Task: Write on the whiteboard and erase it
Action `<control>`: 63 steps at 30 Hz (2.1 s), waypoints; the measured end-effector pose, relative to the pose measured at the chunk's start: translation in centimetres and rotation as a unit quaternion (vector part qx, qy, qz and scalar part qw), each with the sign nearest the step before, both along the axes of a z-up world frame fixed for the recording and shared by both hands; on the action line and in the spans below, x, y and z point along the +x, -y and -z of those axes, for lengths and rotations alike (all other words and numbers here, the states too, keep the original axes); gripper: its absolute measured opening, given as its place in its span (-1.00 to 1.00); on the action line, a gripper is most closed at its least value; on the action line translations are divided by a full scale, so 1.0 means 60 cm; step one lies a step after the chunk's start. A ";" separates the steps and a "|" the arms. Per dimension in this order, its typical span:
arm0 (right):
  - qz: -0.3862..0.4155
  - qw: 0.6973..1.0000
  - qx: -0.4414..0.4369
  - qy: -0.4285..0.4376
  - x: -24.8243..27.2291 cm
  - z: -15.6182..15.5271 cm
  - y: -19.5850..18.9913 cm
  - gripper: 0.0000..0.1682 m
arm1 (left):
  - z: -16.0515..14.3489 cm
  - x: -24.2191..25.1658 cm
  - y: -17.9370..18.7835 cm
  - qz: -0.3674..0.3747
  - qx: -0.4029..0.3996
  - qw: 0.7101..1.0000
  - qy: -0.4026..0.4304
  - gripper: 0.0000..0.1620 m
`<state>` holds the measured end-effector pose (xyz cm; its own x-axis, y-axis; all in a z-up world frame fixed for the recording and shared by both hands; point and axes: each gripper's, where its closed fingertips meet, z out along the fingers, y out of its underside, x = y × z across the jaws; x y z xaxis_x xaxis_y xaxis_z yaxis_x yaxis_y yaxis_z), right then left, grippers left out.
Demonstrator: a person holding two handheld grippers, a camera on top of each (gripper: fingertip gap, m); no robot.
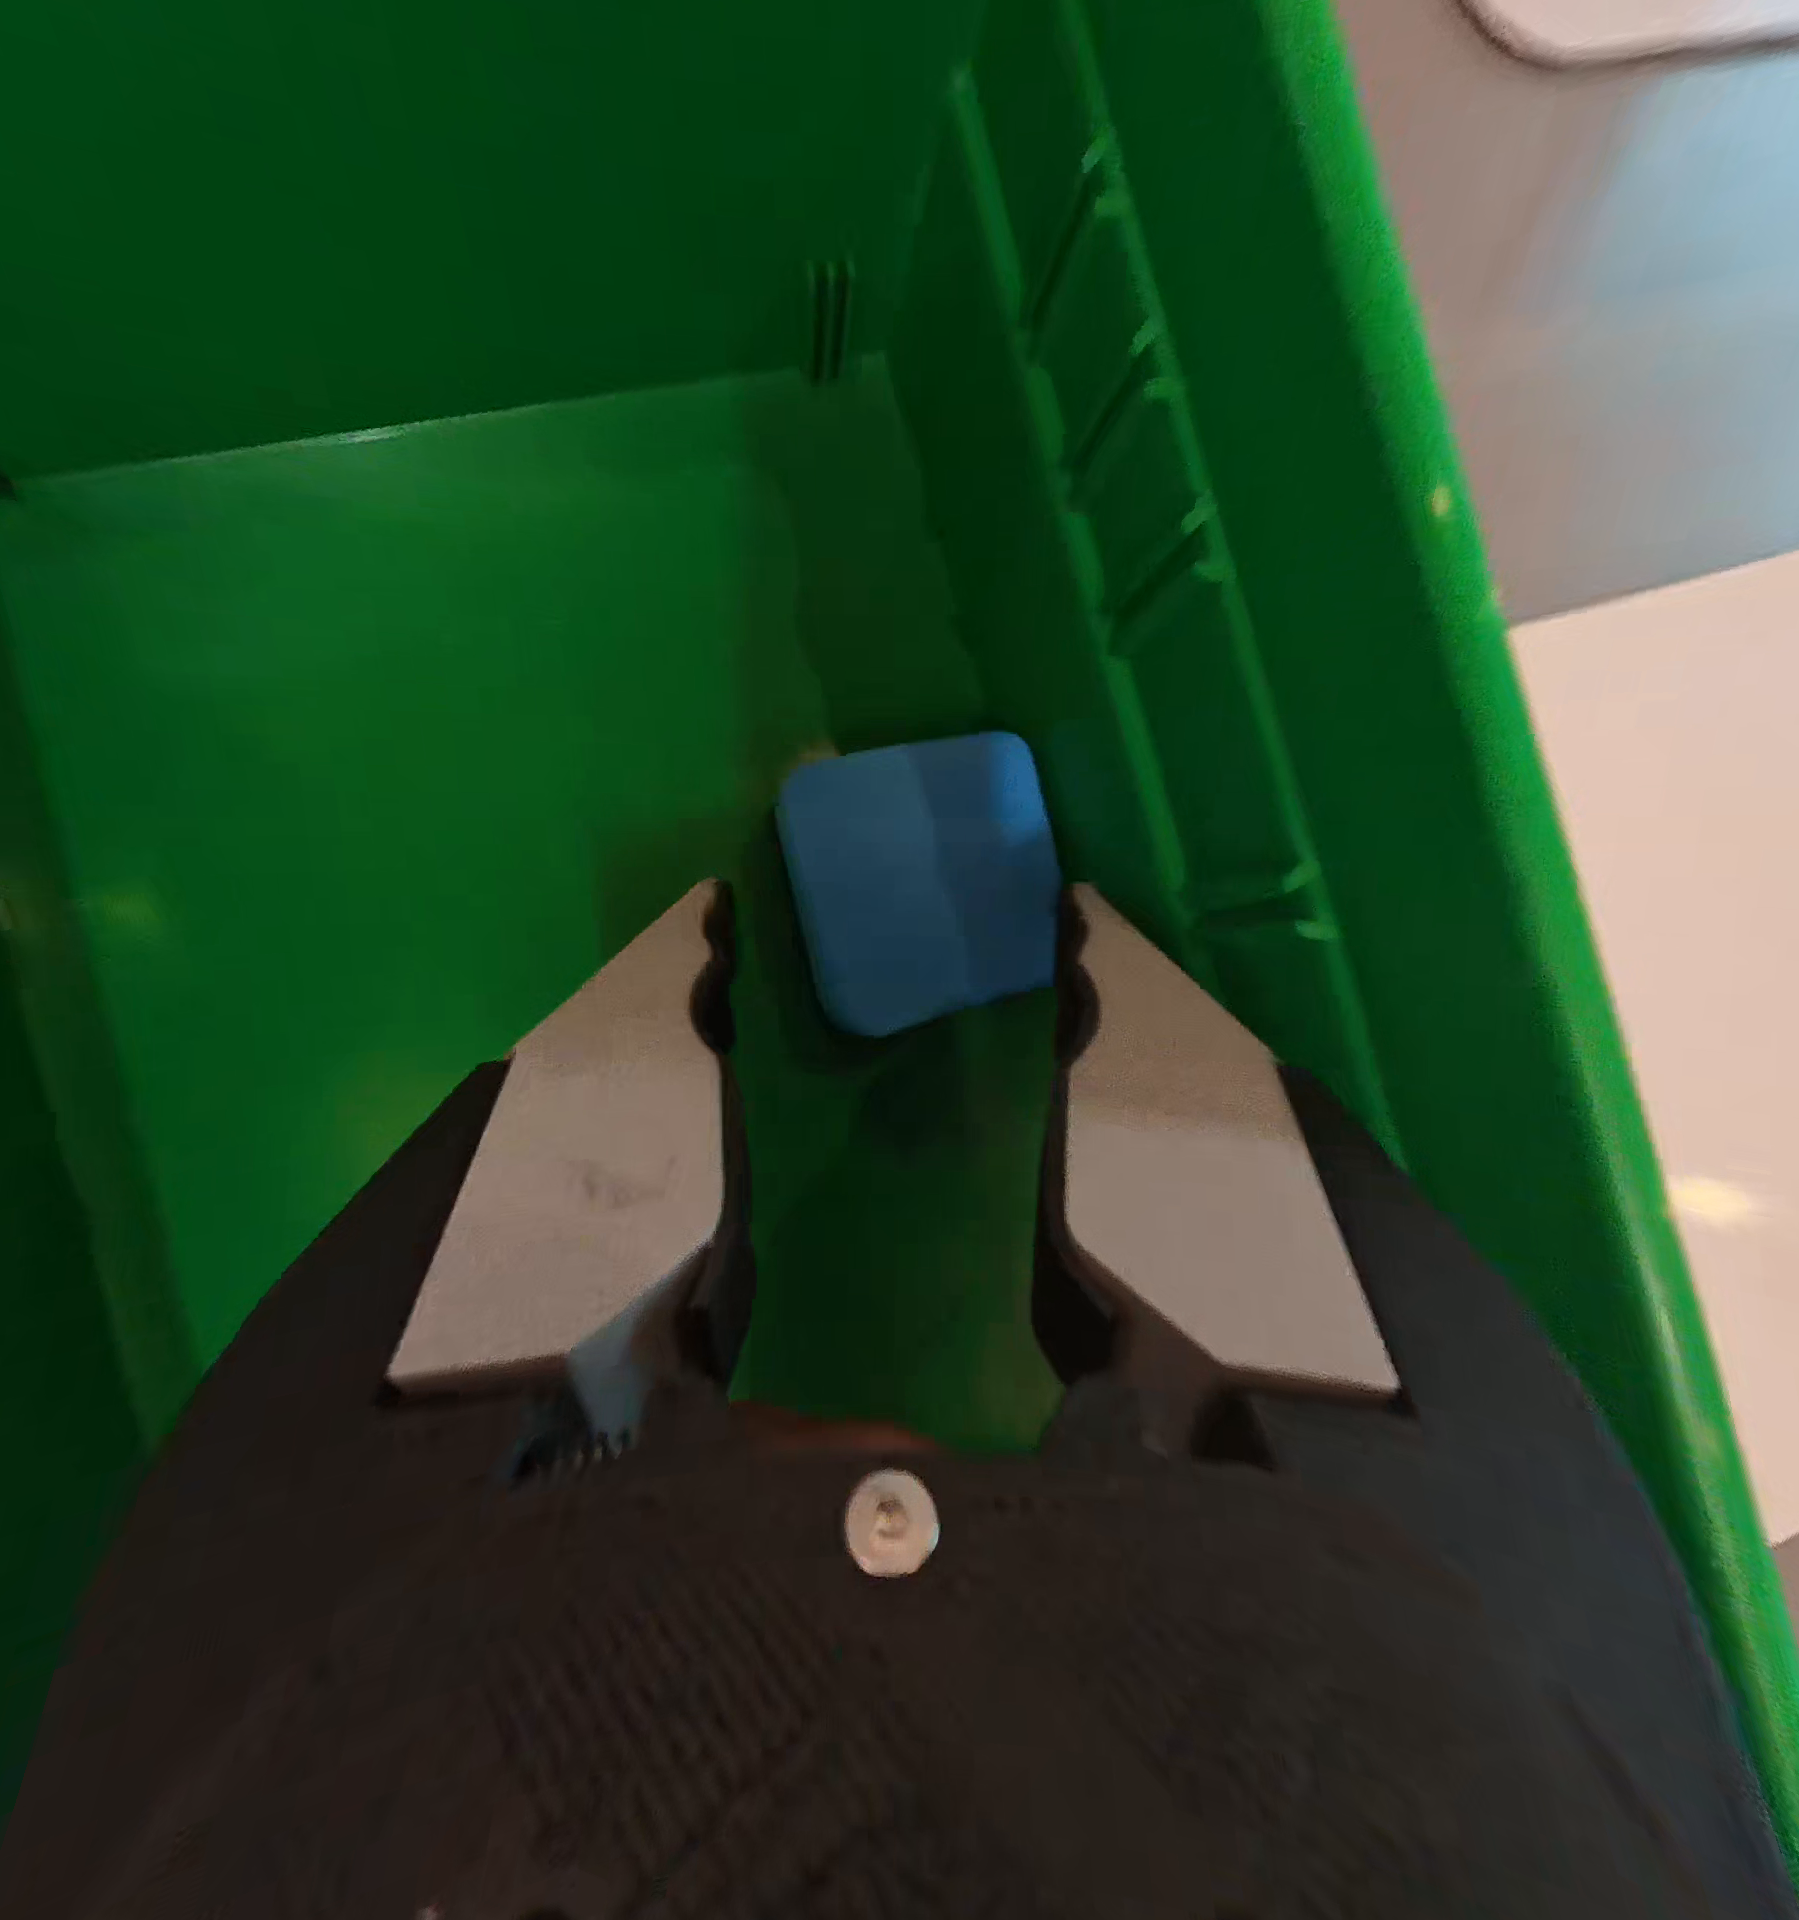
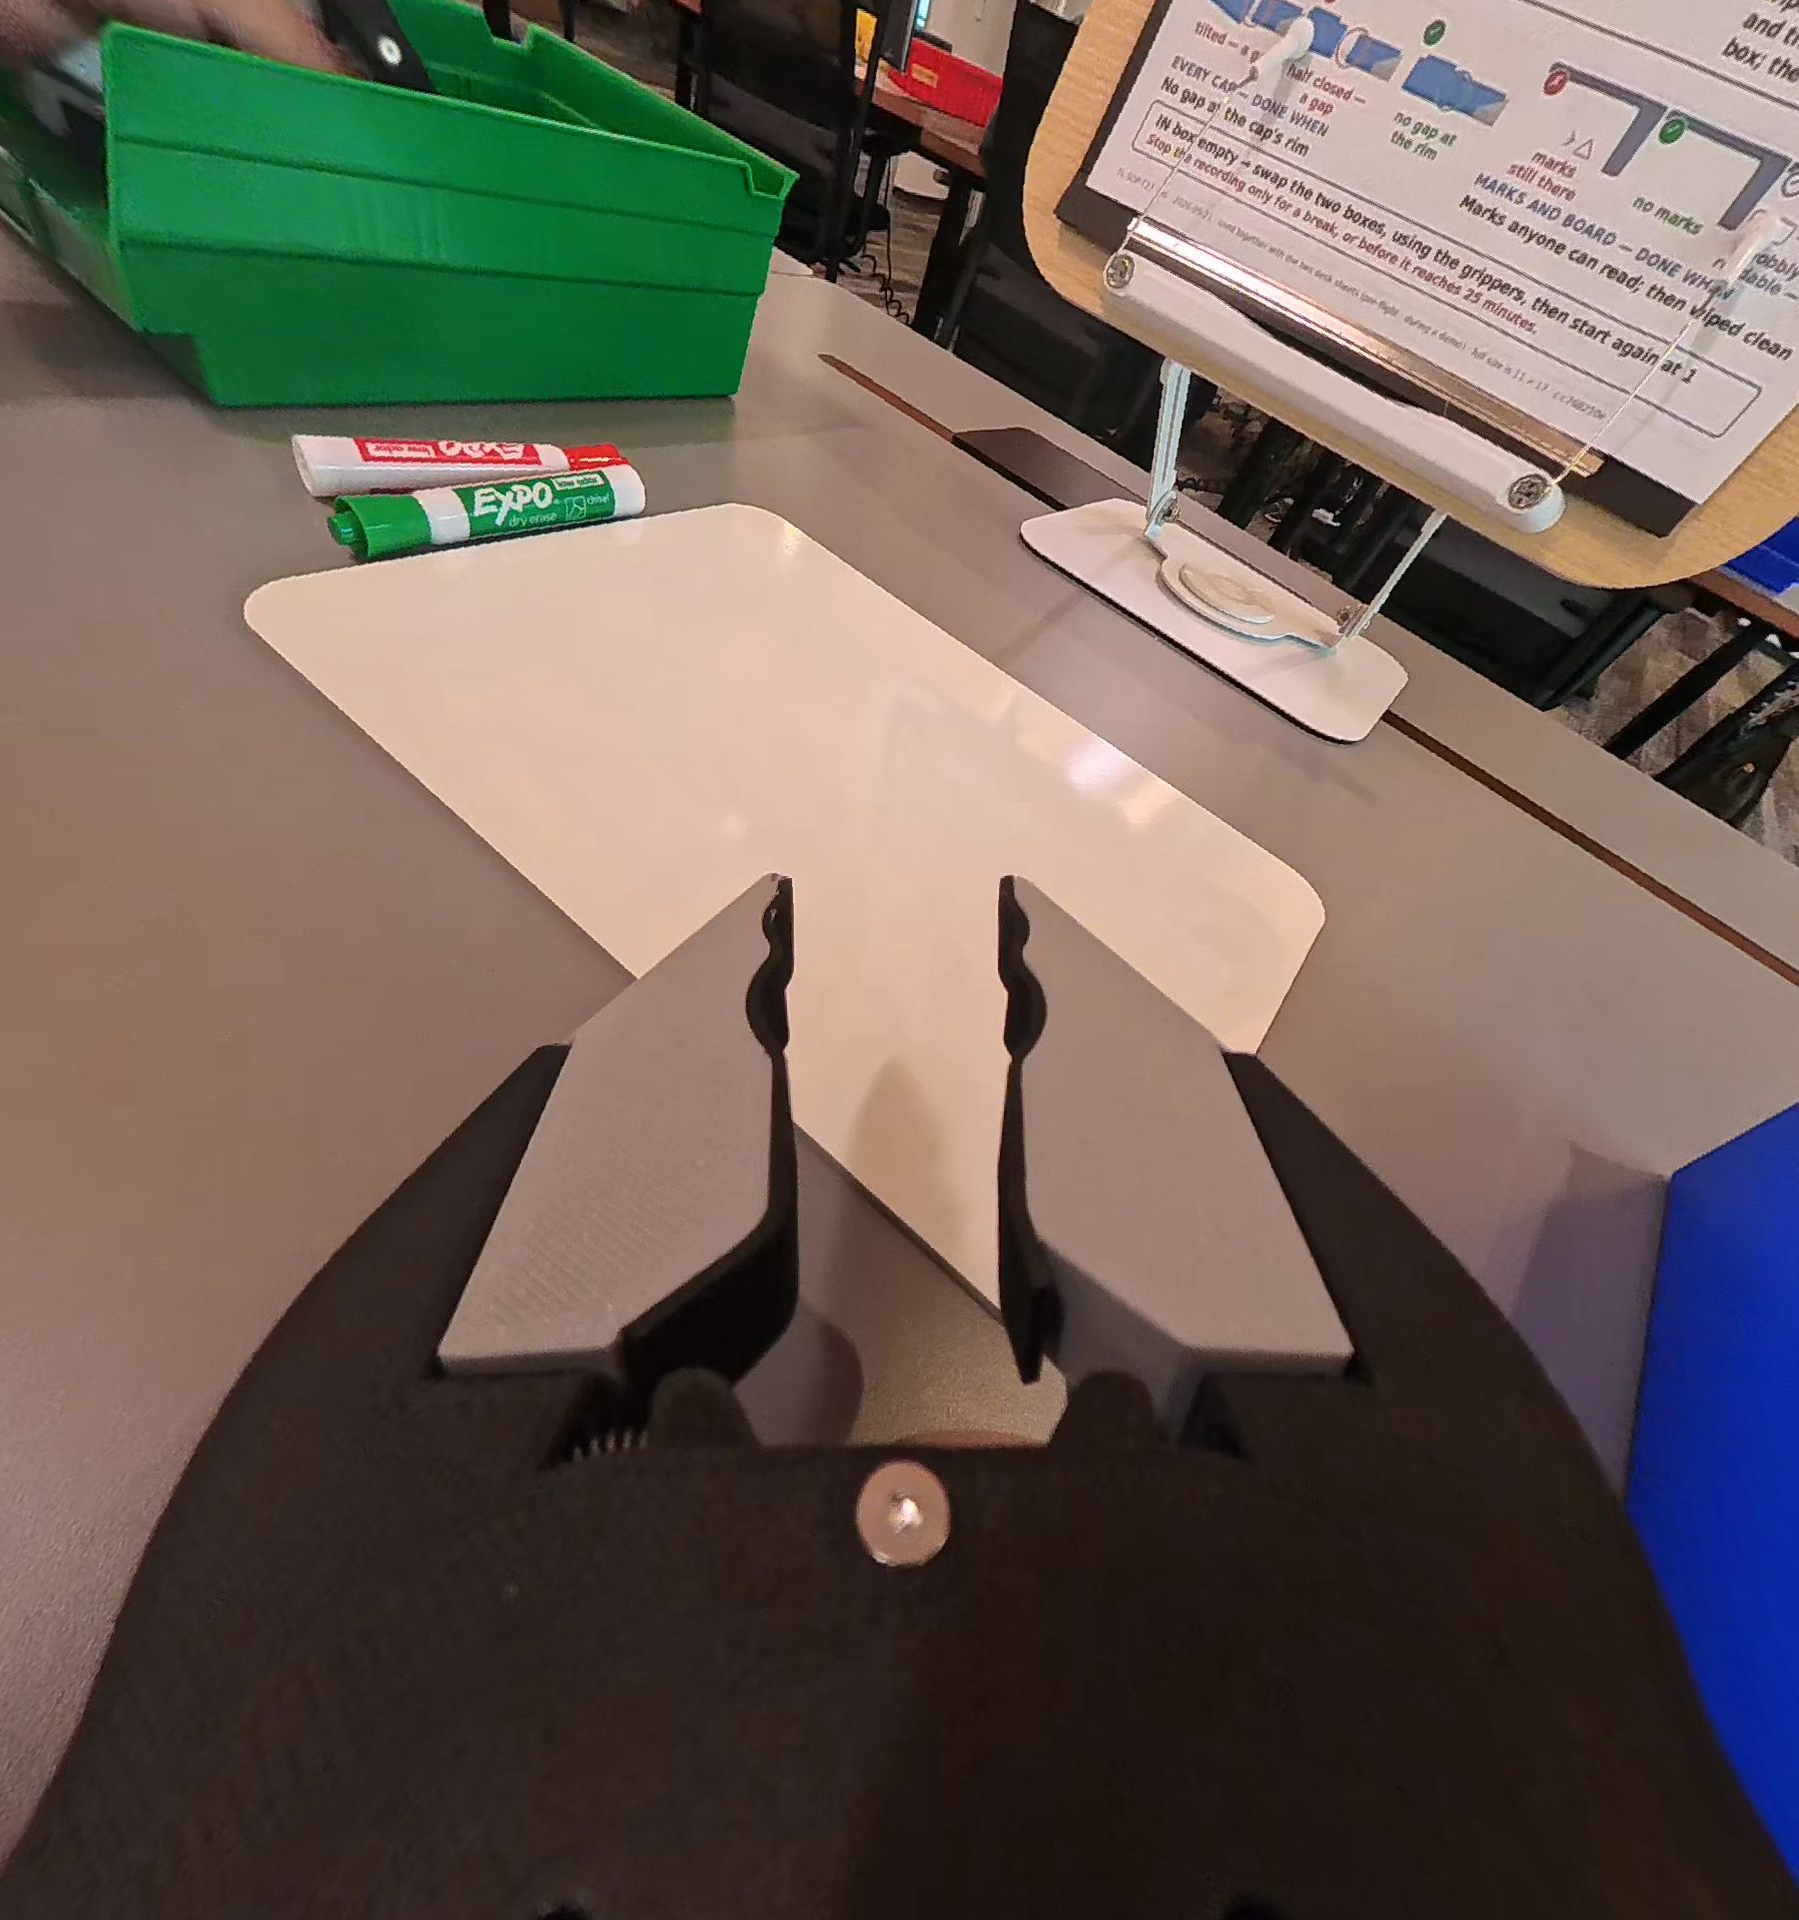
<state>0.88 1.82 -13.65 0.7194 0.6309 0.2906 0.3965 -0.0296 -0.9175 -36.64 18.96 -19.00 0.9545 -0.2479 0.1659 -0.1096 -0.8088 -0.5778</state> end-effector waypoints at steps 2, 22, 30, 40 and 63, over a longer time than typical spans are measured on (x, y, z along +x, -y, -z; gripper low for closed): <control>-0.001 1.000 0.001 0.004 -0.001 0.001 0.000 -0.57 | 0.001 0.001 -0.005 -0.002 -0.004 1.000 0.002 -0.25; -0.024 0.999 0.023 0.026 -0.014 0.001 0.015 -0.57 | 0.003 -0.056 -0.008 -0.055 -0.020 0.996 -0.069 -0.19; -0.015 0.999 0.020 0.020 -0.010 0.000 0.011 -0.57 | -0.045 -0.053 -0.030 -0.037 0.059 0.995 -0.070 -0.35; -0.023 1.000 0.008 -0.005 -0.011 -0.004 0.009 -0.61 | -0.261 0.320 0.049 0.271 0.198 0.942 -0.018 -0.36; -0.059 0.997 0.030 -0.037 -0.020 -0.024 0.029 -0.53 | 0.001 0.819 -0.089 0.476 0.059 0.862 -0.162 -0.13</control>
